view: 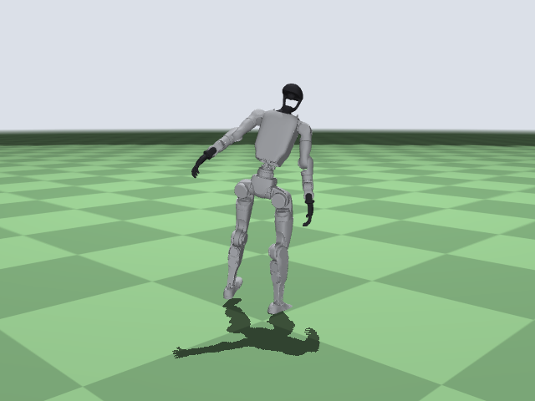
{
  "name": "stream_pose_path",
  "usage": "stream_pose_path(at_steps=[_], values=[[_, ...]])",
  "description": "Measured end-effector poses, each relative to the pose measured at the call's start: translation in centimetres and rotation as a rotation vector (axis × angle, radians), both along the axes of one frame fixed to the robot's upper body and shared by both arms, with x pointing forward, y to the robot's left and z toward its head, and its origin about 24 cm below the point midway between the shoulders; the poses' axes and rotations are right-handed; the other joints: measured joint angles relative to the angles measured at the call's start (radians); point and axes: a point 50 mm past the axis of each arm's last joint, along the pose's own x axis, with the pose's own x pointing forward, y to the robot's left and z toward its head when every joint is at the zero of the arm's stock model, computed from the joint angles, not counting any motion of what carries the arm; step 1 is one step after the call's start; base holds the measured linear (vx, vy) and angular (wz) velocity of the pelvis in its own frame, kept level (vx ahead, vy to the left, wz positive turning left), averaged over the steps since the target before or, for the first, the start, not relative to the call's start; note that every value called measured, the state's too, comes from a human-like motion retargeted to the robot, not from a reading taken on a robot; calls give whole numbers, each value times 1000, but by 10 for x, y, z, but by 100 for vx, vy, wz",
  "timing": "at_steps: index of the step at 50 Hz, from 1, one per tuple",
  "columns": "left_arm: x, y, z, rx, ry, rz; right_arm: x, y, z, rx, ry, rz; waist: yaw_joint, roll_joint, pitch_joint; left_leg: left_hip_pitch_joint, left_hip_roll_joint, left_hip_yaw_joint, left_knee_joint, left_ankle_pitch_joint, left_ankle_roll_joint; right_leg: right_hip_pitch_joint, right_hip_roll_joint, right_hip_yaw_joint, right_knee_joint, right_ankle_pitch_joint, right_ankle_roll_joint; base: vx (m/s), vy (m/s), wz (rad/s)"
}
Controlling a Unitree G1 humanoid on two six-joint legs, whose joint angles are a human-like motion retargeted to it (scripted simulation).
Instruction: In place motions
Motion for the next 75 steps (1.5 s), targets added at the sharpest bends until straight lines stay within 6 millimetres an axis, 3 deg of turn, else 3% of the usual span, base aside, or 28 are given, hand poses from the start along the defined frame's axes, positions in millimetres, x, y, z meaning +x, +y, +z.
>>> stream_pose_path(at_steps=[2,4,7,10,13,18,26,30,35,40,45,50,55,60,64,70,75], values=[[-7,-9,1,9,26,42,10,-5,5,-14,-38,7,11,8,26,17,41,63,-27,35,-2,-22,12,27,4,11,0,-12,9,-59],[-15,-25,1,16,49,112,23,-13,11,-39,-68,33,-16,27,48,33,70,98,-62,56,-48,-31,30,34,6,19,4,-3,22,-24],[-28,-61,1,42,102,270,43,-26,23,-80,-99,95,-102,30,79,40,81,178,-95,-2,-38,-43,26,36,6,36,16,8,31,3],[-21,-85,-7,74,71,416,72,-30,36,-100,-167,122,-156,19,143,23,67,157,-127,-3,-13,-71,25,43,9,55,22,-14,22,6],[-17,-77,-9,107,45,427,88,-28,43,-100,-243,81,-170,6,157,-63,53,141,-137,25,-7,-137,-12,14,12,77,36,-32,1,72],[-28,-47,4,161,119,284,100,-33,53,-114,-309,89,-134,40,157,-208,25,126,-168,87,3,-250,-51,-50,-1,116,45,-23,-4,90],[-56,-51,25,191,227,293,157,-36,92,-205,-426,200,-57,119,157,-475,24,97,-200,166,36,-502,-53,-61,-21,195,56,-24,2,27],[-61,-37,33,222,212,265,175,-45,111,-218,-481,150,5,166,157,-590,14,71,-211,199,47,-607,-58,-71,-32,226,56,-19,2,32],[-43,0,31,238,178,58,198,-73,157,-320,-612,85,136,282,157,-749,9,44,-229,242,47,-741,-54,-103,-51,261,51,-19,2,34],[-14,24,21,309,122,-42,209,-96,196,-380,-694,0,253,373,157,-871,9,34,-238,264,39,-847,-48,-120,-56,278,48,-13,1,16],[35,51,6,367,30,-191,204,-126,230,-459,-756,-104,411,473,157,-976,5,35,-248,278,24,-939,-42,-139,-52,281,34,-7,-13,20],[99,81,-2,433,-98,-310,186,-153,250,-483,-809,-282,637,488,157,-1065,11,57,-251,290,19,-1036,-35,-121,-49,289,27,-3,-32,-6],[119,87,-4,457,-138,-299,190,-153,254,-422,-820,-291,734,488,157,-1115,24,68,-249,288,9,-1088,-21,-116,-49,293,22,-2,-16,-9],[113,83,-4,499,-120,-262,198,-143,249,-388,-768,-205,718,488,157,-1111,34,67,-244,287,5,-1085,-15,-118,-45,290,21,-1,-3,-2],[116,78,-7,511,-130,-243,194,-142,239,-405,-758,-215,695,488,157,-1072,38,66,-236,281,3,-1044,-16,-120,-43,283,23,-3,-10,0],[126,68,-16,447,-152,-307,162,-147,201,-413,-677,-259,632,488,157,-935,30,64,-226,270,11,-908,-31,-125,-27,256,33,0,-15,4],[129,55,-23,405,-163,-296,120,-141,155,-463,-503,-141,560,445,157,-747,11,71,-218,243,15,-728,-55,-123,-16,227,49,13,-8,-1]])
